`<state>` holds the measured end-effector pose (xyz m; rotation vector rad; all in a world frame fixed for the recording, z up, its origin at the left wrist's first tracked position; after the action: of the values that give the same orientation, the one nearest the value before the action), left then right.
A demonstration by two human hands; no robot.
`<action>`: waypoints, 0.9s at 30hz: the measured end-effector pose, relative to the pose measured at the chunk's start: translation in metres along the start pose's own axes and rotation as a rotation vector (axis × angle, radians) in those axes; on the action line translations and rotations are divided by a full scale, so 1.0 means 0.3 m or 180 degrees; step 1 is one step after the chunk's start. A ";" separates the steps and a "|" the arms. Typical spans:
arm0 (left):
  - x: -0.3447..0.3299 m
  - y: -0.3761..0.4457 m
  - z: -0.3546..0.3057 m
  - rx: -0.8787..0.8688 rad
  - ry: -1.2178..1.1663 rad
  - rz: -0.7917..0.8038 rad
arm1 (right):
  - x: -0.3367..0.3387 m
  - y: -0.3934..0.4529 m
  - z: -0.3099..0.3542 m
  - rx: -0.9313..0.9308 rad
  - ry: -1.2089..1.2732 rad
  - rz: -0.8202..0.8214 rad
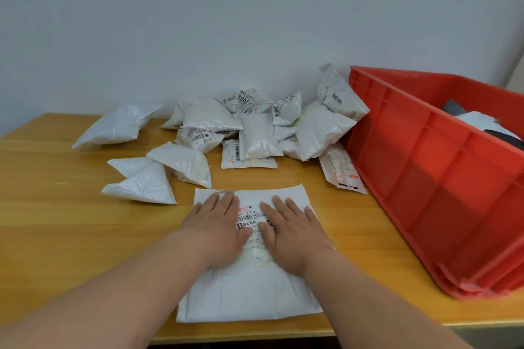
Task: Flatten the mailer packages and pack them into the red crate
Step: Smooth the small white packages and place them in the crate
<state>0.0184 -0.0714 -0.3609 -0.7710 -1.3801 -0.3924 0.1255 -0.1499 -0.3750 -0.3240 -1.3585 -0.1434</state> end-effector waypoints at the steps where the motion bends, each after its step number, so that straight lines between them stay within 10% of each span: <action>1: -0.003 -0.016 0.000 0.0039 -0.0013 0.0046 | -0.001 -0.001 0.001 -0.0035 0.0005 0.0041; 27: -0.075 -0.114 -0.014 0.0043 -0.0356 -0.0286 | -0.019 -0.141 0.023 -0.0089 -0.0003 -0.0009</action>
<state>-0.0053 -0.1023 -0.3739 -0.7307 -1.5246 -0.4148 0.1058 -0.1883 -0.3733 -0.3456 -1.3587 -0.1647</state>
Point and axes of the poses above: each hand's wrist, its own y-axis towards the middle knuckle, its own x-axis out of the back of the hand, z = x × y, the point moved 10 cm from there along y, towards the middle knuckle, and after that the axes turned 5 degrees about x, right-handed, at the moved point
